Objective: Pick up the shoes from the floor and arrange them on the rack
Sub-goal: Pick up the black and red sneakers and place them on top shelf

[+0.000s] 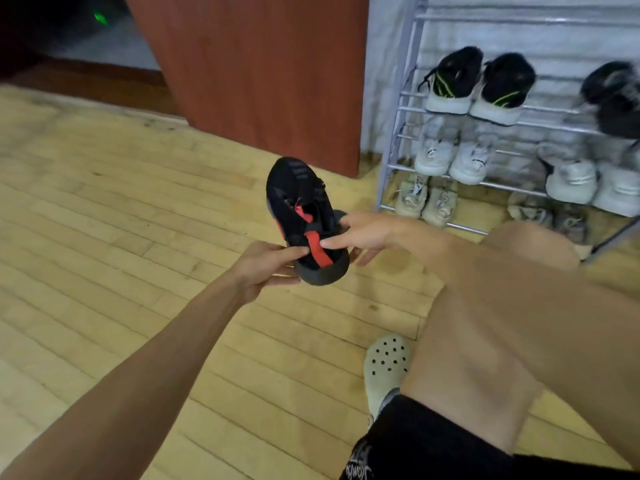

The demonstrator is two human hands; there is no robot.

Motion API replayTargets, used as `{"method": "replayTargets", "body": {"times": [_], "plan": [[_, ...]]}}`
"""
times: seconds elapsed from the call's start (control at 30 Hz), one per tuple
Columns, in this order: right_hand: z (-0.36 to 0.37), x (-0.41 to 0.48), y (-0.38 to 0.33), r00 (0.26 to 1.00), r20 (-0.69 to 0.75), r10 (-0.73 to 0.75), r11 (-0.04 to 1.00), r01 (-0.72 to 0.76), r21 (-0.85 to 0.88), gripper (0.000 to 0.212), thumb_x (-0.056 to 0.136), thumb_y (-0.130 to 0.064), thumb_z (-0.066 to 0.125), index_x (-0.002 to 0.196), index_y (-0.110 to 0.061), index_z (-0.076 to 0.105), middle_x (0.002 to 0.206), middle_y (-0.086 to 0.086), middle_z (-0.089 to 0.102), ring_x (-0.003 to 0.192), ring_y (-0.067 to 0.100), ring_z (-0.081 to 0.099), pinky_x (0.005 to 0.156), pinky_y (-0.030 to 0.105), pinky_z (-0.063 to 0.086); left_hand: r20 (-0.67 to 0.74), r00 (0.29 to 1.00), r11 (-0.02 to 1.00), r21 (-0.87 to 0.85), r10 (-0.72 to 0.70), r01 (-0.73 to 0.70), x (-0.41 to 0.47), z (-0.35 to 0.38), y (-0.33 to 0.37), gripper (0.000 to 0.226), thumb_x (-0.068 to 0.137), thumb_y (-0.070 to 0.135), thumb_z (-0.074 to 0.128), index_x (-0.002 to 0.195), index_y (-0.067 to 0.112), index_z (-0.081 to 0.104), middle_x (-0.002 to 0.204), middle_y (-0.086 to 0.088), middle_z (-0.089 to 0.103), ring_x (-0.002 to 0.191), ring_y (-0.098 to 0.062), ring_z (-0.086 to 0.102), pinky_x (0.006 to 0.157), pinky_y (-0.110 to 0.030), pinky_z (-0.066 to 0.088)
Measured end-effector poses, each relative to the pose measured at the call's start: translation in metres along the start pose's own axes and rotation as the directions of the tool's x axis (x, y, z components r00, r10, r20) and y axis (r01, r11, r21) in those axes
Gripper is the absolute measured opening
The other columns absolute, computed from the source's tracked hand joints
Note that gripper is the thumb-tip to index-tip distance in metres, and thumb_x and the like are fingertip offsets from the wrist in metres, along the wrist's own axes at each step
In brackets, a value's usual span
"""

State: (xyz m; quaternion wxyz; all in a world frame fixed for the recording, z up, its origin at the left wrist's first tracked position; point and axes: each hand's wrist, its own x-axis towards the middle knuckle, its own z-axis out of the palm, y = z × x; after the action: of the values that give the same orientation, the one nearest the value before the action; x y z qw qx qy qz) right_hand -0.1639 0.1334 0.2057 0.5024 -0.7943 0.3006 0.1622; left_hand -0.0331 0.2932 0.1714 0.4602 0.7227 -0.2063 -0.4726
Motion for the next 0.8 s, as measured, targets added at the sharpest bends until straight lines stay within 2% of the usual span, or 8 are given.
{"method": "replayTargets", "body": {"times": [0.2,0.3,0.43,0.5,0.6,0.67,0.73,0.8], "plan": [[-0.052,-0.083,0.004,0.943,-0.325,-0.065,0.951,0.158,0.268,0.047,0.081,-0.023,0.075,0.124,-0.012,0.059,0.109,0.006,0.072,0.093,0.021,0.071,0.070,0.038,0.062,0.139,0.961,0.966,0.066,0.239,-0.250,-0.027,0.046,0.086,0.039,0.079,0.040,0.072,0.101,0.007,0.074,0.097,-0.009,0.077,0.088,-0.022,0.072,0.069,-0.027,0.058],[-0.075,-0.126,0.006,0.877,-0.474,-0.081,0.948,0.215,0.235,0.045,0.081,-0.019,0.076,0.122,-0.010,0.060,0.103,0.008,0.071,0.084,0.023,0.071,0.059,0.031,0.061,0.162,0.934,0.934,0.113,0.319,-0.338,-0.034,0.085,0.123,0.040,0.081,0.046,0.068,0.103,0.013,0.074,0.093,-0.001,0.078,0.086,-0.017,0.073,0.076,-0.032,0.059],[-0.109,-0.177,0.020,0.777,-0.621,-0.104,0.949,0.264,0.171,0.037,0.082,-0.021,0.075,0.116,-0.010,0.064,0.104,0.010,0.071,0.086,0.026,0.072,0.060,0.035,0.061,0.150,0.901,0.877,0.211,0.408,-0.432,-0.039,0.138,0.170,0.046,0.069,0.059,0.072,0.091,0.018,0.075,0.080,0.008,0.078,0.073,-0.005,0.073,0.066,-0.026,0.059],[-0.124,-0.198,0.031,0.734,-0.671,-0.101,0.951,0.269,0.152,0.033,0.082,-0.021,0.075,0.110,-0.008,0.066,0.102,0.012,0.072,0.087,0.029,0.072,0.067,0.042,0.062,0.165,0.897,0.872,0.216,0.410,-0.439,-0.040,0.165,0.189,0.041,0.066,0.055,0.077,0.085,0.019,0.074,0.074,0.007,0.077,0.067,-0.006,0.073,0.058,-0.023,0.058],[-0.147,-0.227,0.057,0.674,-0.731,-0.103,0.962,0.255,0.100,0.032,0.082,-0.023,0.074,0.110,-0.008,0.068,0.102,0.012,0.074,0.092,0.027,0.072,0.081,0.046,0.059,0.244,0.892,0.900,0.124,0.381,-0.418,-0.041,0.214,0.209,0.029,0.073,0.034,0.079,0.093,0.016,0.070,0.077,0.002,0.078,0.067,-0.011,0.074,0.049,-0.021,0.055],[-0.160,-0.247,0.082,0.664,-0.741,-0.099,0.952,0.279,0.124,0.030,0.084,-0.023,0.072,0.111,-0.011,0.067,0.098,0.005,0.074,0.086,0.014,0.073,0.072,0.034,0.060,0.301,0.876,0.905,0.083,0.376,-0.417,-0.042,0.247,0.218,0.029,0.074,0.024,0.079,0.100,0.017,0.068,0.089,-0.002,0.078,0.078,-0.017,0.074,0.054,-0.025,0.056],[-0.169,-0.272,0.110,0.692,-0.719,-0.059,0.916,0.323,0.236,0.032,0.087,-0.027,0.069,0.116,-0.015,0.065,0.098,-0.001,0.073,0.077,0.005,0.072,0.060,0.022,0.058,0.339,0.872,0.912,0.083,0.354,-0.402,-0.044,0.280,0.222,0.027,0.075,0.023,0.079,0.100,0.017,0.069,0.092,-0.003,0.077,0.080,-0.018,0.072,0.054,-0.024,0.055],[-0.176,-0.297,0.143,0.701,-0.713,-0.005,0.894,0.323,0.311,0.038,0.088,-0.034,0.067,0.122,-0.017,0.065,0.106,0.001,0.074,0.088,0.013,0.073,0.068,0.027,0.060,0.360,0.876,0.924,0.080,0.323,-0.373,-0.046,0.313,0.219,0.023,0.076,0.020,0.078,0.097,0.016,0.069,0.090,-0.003,0.076,0.077,-0.019,0.070,0.050,-0.023,0.055]]}}
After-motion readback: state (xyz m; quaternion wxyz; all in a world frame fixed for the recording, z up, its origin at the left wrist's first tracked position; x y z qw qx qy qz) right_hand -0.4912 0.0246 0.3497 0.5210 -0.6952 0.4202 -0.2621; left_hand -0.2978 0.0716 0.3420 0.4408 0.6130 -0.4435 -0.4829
